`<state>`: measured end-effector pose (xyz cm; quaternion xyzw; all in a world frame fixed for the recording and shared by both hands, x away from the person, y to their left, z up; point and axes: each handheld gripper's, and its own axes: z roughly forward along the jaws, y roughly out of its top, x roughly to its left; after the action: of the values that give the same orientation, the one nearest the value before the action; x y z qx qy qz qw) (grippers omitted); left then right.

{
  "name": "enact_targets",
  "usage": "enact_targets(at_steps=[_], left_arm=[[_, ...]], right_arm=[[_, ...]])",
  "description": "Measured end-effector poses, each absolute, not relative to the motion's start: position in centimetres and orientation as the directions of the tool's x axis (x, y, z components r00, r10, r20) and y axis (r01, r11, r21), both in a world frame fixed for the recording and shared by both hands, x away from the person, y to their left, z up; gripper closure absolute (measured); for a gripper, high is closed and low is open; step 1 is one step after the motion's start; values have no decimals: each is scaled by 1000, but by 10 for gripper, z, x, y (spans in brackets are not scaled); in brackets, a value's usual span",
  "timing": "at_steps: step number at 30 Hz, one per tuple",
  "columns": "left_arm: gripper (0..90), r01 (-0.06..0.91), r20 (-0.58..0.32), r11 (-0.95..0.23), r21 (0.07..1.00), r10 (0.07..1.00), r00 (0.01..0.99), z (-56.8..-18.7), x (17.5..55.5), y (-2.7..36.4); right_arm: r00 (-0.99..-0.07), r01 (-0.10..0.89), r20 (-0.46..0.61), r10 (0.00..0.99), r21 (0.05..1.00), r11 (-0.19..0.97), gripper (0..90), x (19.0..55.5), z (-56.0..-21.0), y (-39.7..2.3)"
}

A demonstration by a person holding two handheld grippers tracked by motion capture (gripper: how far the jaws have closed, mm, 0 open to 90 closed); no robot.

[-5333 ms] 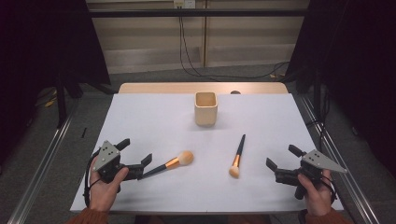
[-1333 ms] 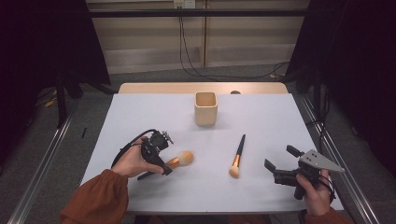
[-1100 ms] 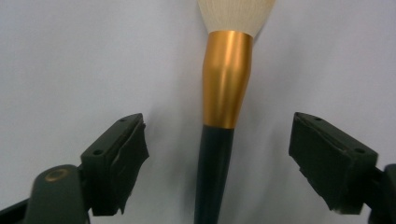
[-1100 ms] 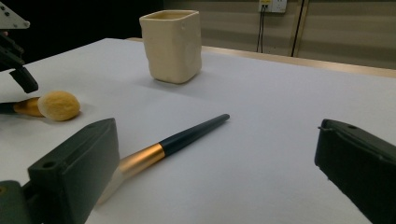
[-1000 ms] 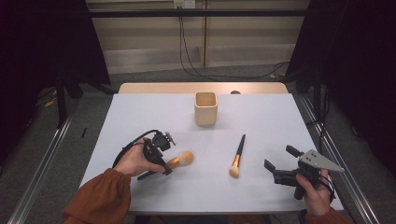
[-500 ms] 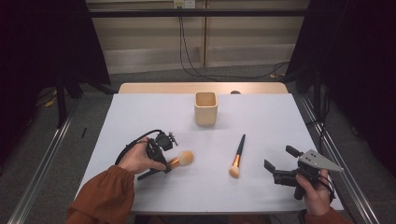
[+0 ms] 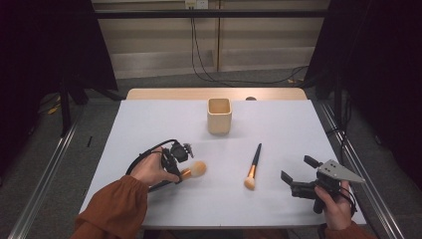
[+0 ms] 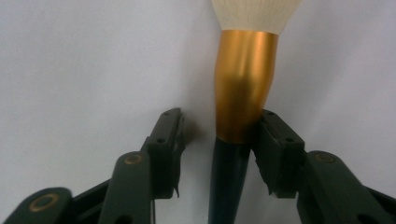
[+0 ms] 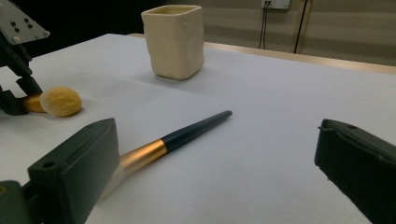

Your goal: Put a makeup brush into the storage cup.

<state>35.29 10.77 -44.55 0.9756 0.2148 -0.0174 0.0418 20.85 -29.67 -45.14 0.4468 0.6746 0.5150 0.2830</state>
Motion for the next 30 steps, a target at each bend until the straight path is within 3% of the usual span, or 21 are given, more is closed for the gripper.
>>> enact_targets(at_steps=[8, 30], left_arm=[[711, 436, -72, -896, 85, 431, 899, -445, 351, 108], [727, 499, -128, -858, 121, 485, 865, -442, 356, 116]], right_arm=[[-443, 319, 82, 893, 945, 72, 0, 209, -452, -297], [-442, 322, 85, 893, 944, 69, 0, 209, -452, -297]])
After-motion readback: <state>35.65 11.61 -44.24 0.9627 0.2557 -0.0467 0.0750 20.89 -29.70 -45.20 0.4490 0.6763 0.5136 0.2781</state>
